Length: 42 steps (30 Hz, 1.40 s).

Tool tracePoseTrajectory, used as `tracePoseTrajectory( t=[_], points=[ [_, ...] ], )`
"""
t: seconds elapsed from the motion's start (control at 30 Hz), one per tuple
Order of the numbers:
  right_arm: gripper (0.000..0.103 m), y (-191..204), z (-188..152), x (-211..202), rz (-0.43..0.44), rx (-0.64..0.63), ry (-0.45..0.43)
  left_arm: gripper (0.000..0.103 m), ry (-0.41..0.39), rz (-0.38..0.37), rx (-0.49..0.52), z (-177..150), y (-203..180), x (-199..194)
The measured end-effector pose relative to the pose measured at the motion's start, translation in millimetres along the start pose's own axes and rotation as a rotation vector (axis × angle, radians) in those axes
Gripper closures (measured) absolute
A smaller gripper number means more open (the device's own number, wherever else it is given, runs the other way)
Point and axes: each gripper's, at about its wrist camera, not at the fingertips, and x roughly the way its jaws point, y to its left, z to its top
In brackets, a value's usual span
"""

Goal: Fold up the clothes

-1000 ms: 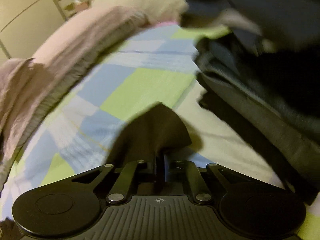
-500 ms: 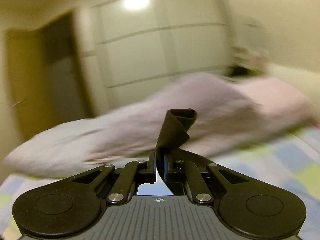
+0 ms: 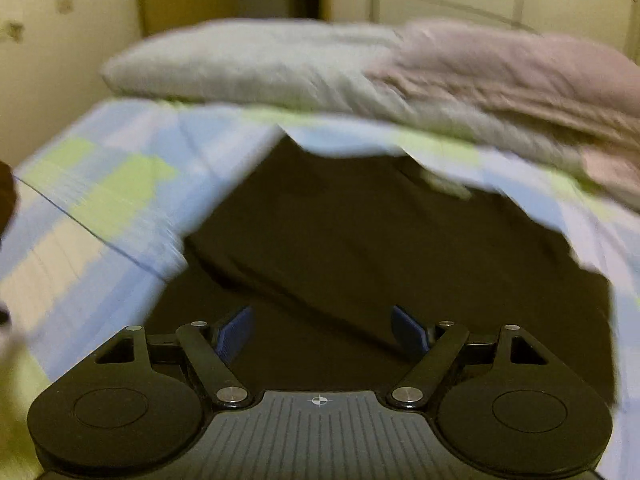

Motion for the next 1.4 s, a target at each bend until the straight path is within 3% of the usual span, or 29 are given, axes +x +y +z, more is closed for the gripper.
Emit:
tracePoseTrajectory(
  t=[0.17, 0.33, 0.47, 0.6, 0.7, 0.83, 0.9, 1.0, 1.1, 1.17, 1.23, 1.4],
  points=[
    [0.024, -79.9, -34.7, -20.7, -0.173, 0.119, 0.113, 0.035, -0.052, -0.127, -0.025, 48.3, -12.6, 50.2],
    [0.024, -126.0, -42.1, -34.0, -0.231, 0.178, 0.147, 0.064, -0.036, -0.165, -0.079, 97.3, -22.7, 117.6],
    [0.024, -135.1, -41.6, -34.9, -0.212, 0.167, 0.147, 0.062, 0.043, -0.112, -0.11, 119.3, -27.1, 164.0],
    [0.024, -140.9, -45.0, -26.5, -0.192, 0.183, 0.153, 0.064, 0.086, -0.113, -0.177, 121.0, -24.6, 174.3],
    [0.024, -150.6, -47.6, -16.3, -0.185, 0.208, 0.17, 0.098, 0.072, -0.122, -0.202, 122.8, -22.7, 168.1],
    [0.024, -155.7, -44.1, -13.3, -0.183, 0.215, 0.166, 0.097, -0.059, -0.106, -0.217, 124.0, -13.2, 133.8],
    [0.024, -158.2, -41.6, -13.6, -0.189, 0.214, 0.158, 0.098, -0.078, -0.068, -0.241, 118.2, -2.7, 127.4],
    [0.024, -161.2, -40.1, -8.7, -0.19, 0.221, 0.164, 0.097, -0.01, -0.064, -0.294, 105.4, 10.1, 139.7],
    [0.024, -160.3, -39.7, -1.2, -0.177, 0.222, 0.189, 0.093, 0.028, -0.069, -0.244, 99.7, 5.2, 148.3],
    [0.024, -158.3, -40.5, 2.9, -0.156, 0.224, 0.211, 0.091, 0.022, -0.063, -0.242, 98.8, 5.8, 146.1],
    [0.024, -157.3, -44.5, 5.9, -0.136, 0.247, 0.245, 0.081, 0.009, -0.055, -0.249, 97.5, 8.5, 141.4],
    [0.024, -152.6, -63.5, -0.6, -0.141, 0.301, 0.324, 0.075, -0.055, -0.074, -0.269, 100.5, 30.3, 125.1]
  ],
)
